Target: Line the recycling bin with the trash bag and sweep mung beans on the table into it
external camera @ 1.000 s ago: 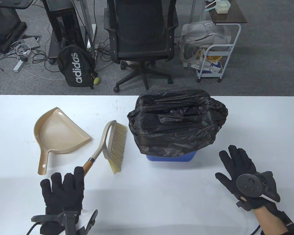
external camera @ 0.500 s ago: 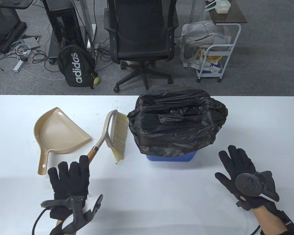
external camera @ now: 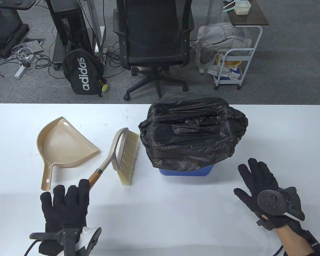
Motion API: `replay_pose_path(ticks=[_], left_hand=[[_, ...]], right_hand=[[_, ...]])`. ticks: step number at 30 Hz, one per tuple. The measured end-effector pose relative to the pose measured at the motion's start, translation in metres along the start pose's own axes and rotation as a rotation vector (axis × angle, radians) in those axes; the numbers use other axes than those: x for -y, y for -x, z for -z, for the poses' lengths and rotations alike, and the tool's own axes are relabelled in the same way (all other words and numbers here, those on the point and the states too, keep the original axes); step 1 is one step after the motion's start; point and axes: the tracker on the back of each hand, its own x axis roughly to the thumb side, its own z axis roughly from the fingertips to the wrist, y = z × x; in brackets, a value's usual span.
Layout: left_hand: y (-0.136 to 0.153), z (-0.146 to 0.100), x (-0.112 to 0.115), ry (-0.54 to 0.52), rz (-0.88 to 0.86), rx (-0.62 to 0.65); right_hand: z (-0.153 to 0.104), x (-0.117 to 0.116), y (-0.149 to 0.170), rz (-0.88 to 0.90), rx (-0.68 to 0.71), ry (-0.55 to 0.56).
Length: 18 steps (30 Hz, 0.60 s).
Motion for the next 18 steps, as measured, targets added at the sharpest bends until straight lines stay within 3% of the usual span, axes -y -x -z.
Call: replay_pose_path(ticks=[7, 18], left_hand=[[-0.001, -0.003, 0.016, -0.016, 0.021, -0.002], [-0.017, 0.020, 0.026, -0.034, 0.012, -0.036]], right_hand=[[0.001, -0.003, 0.001, -0.006, -0.003, -0.010], [0.002, -0.004, 0.001, -0.006, -0.011, -0.022]])
